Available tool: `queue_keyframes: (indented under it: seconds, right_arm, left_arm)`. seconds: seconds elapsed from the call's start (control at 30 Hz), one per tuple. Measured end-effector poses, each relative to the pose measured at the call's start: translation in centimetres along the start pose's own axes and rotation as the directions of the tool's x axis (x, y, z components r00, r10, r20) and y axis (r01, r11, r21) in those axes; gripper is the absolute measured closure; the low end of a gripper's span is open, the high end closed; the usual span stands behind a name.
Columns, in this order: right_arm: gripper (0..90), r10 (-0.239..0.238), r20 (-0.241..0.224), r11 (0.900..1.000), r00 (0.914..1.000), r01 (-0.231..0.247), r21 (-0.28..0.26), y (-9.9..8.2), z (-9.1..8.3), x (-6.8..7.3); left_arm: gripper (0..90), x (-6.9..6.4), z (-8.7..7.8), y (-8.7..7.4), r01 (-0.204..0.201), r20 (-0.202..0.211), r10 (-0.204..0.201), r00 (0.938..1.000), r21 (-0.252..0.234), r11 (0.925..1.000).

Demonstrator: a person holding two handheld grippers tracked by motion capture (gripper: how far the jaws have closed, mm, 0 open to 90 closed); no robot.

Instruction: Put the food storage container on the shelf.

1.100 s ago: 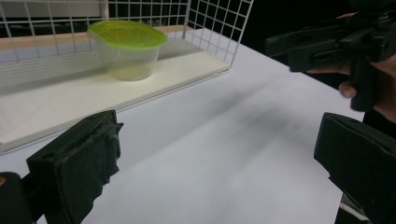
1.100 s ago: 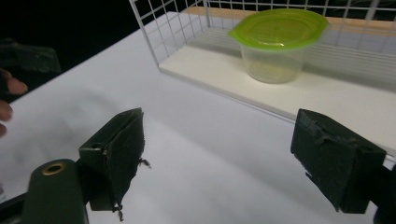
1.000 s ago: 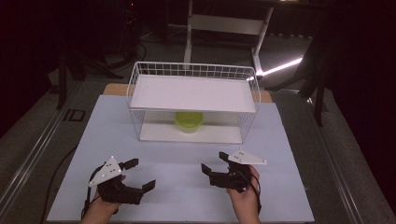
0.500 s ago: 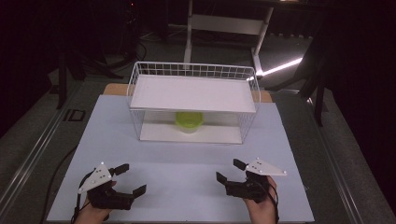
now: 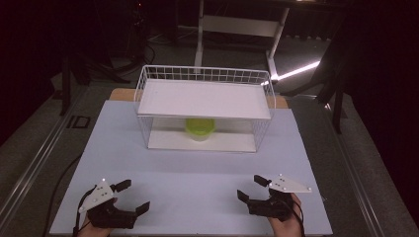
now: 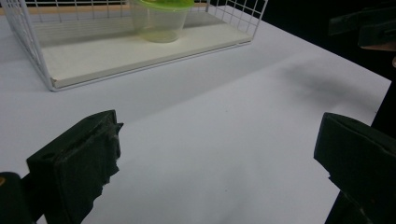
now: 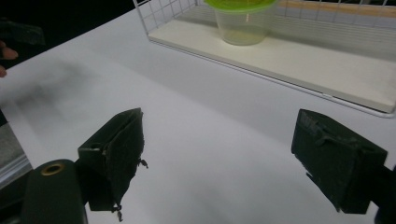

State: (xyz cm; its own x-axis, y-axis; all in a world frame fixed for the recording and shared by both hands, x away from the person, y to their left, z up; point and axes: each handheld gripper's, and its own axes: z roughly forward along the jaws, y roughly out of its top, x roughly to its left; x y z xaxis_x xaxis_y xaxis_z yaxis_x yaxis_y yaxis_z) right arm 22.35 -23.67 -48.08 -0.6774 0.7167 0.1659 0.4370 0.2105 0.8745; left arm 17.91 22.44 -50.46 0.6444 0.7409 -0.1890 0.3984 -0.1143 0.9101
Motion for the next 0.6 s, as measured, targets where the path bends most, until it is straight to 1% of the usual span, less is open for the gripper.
queue_keyframes:
  seconds: [0.07,0.1,0.2,0.27,0.33,0.43,0.57,0.6]
  right_arm:
    - [16.8,0.005,-0.004,1.0000,1.0000,-0.005,0.000,-0.1,-0.1,-0.1]
    - [16.8,0.002,0.005,1.0000,1.0000,-0.002,-0.001,-0.2,-0.2,-0.3]
    - [16.8,-0.009,0.013,1.0000,0.9999,0.009,0.004,-0.7,-0.1,-0.6]
    - [16.8,-0.013,0.017,0.9998,0.9998,0.013,0.015,-0.9,0.1,-0.8]
    - [16.9,-0.021,0.021,0.9997,0.9996,0.021,0.011,-1.0,0.2,-0.9]
    - [17.3,-0.008,0.014,0.9999,0.9999,0.008,0.012,-1.0,0.4,-1.0]
    - [17.2,-0.035,0.021,0.9987,0.9992,0.034,0.039,-1.3,0.8,-1.0]
    - [17.2,-0.039,0.024,0.9984,0.9989,0.038,0.042,-1.3,0.9,-1.0]
  left_arm:
    - [1.3,0.0,0.1,-0.1,-0.002,-0.001,0.002,1.0000,0.000,1.0000]
    - [1.3,-0.1,0.1,-0.1,-0.014,-0.004,0.014,0.9999,-0.001,0.9999]
    - [1.4,0.0,0.1,-0.1,-0.022,-0.010,0.022,0.9997,-0.005,0.9997]
    - [1.4,0.0,0.1,-0.1,-0.019,-0.013,0.018,0.9997,-0.012,0.9998]
    - [1.4,0.3,-0.1,0.1,-0.015,-0.024,0.014,0.9996,-0.029,0.9995]
    - [1.4,0.6,-0.2,0.1,-0.014,-0.044,0.012,0.9990,-0.036,0.9992]
    - [1.4,0.7,-0.2,-0.2,0.008,-0.034,-0.009,0.9994,-0.032,0.9995]
    - [1.4,0.7,-0.2,-0.3,0.007,-0.033,-0.008,0.9994,-0.032,0.9995]
